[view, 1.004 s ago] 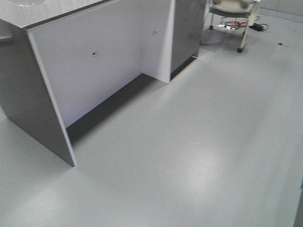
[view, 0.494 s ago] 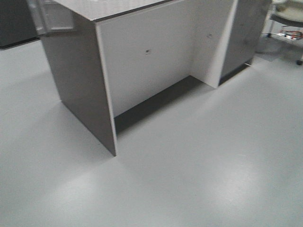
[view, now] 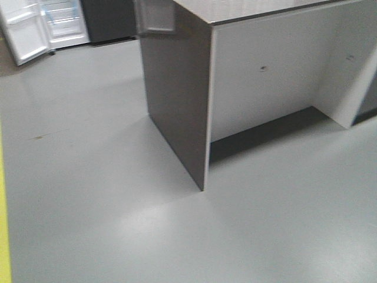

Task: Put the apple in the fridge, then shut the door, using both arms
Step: 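Drive away from the counter holding the apple in the right gripper, then drive toward the open white refrigerator carrying the apple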

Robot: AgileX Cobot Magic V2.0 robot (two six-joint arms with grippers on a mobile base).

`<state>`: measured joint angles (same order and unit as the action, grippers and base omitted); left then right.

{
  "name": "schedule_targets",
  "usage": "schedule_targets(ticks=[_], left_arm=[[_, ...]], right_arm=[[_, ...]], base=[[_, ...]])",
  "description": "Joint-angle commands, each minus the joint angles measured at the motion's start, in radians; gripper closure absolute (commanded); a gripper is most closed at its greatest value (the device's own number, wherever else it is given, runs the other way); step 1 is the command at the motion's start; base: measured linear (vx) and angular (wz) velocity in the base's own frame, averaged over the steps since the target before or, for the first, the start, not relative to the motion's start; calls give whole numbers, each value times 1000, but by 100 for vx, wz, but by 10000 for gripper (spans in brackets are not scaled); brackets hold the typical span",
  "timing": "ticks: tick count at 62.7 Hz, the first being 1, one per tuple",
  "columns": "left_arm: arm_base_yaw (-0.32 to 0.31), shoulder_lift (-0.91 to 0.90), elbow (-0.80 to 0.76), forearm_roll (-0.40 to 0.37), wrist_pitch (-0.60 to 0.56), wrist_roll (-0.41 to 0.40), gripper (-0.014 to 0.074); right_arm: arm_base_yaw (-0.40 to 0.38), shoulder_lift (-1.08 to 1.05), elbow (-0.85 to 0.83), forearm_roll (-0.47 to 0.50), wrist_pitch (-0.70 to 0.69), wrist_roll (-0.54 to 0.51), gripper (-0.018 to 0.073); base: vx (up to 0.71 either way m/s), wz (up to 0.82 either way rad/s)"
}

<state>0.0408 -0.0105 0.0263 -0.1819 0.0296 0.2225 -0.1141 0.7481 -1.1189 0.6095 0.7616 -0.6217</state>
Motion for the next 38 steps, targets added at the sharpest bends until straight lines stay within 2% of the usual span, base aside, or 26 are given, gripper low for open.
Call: schedule_targets(ticks=[1,17,38], left_arm=[[-2,-17,21,-3,-76,-2,603],[-2,-17,21,-3,-76,-2,603],[-2,-17,21,-3,-76,-2,603]], right_arm=[[-2,-3,-24,27,-75,-8,566],[-2,-1,-24,28,-74,-8,566],[-2,-1,-24,27,-74,-8,566]], base=[[0,47],[1,42],[4,23]])
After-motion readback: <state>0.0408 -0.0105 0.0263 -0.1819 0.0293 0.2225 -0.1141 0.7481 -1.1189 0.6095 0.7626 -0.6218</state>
